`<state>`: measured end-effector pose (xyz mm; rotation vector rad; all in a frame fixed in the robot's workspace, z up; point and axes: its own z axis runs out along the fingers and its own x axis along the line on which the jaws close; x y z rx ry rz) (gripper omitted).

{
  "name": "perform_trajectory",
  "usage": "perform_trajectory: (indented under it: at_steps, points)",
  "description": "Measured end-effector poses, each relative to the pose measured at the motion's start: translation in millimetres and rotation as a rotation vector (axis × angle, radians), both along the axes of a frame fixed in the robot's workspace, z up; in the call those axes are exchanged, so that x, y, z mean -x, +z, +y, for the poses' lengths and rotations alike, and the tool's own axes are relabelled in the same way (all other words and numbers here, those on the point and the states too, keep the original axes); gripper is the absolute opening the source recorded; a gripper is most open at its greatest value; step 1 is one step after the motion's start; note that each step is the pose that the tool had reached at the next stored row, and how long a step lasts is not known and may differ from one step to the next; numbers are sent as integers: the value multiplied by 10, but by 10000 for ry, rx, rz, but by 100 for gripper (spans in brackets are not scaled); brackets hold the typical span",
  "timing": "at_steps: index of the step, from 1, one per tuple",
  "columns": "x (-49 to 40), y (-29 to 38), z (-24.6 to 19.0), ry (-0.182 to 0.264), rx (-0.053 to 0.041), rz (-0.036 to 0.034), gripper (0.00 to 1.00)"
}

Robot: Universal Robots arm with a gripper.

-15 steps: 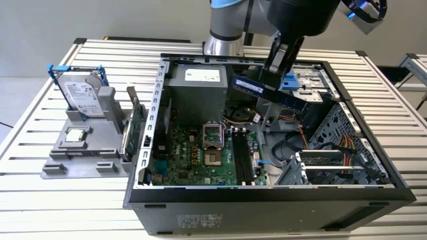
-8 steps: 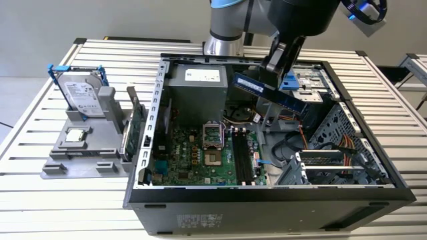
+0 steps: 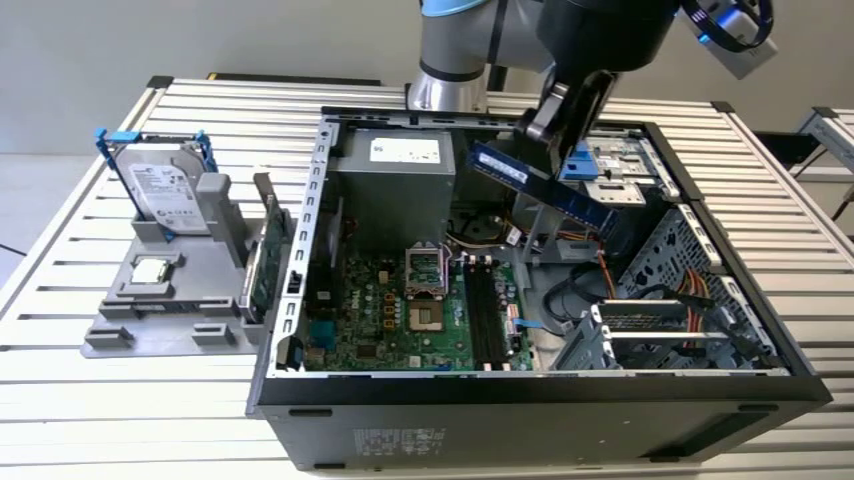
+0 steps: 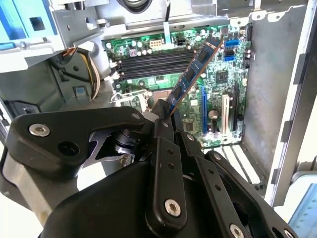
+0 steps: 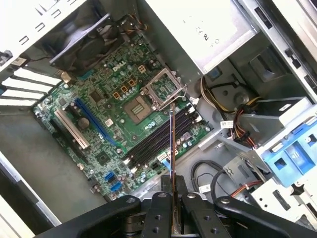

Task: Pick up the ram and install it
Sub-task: 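Insert the ram into the slot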

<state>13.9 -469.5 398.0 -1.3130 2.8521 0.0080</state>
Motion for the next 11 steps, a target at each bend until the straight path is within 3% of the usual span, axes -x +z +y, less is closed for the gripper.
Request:
perform_trajectory:
  at_steps: [11]
  points:
    - [-11,-2,10,-1172,0,0,0]
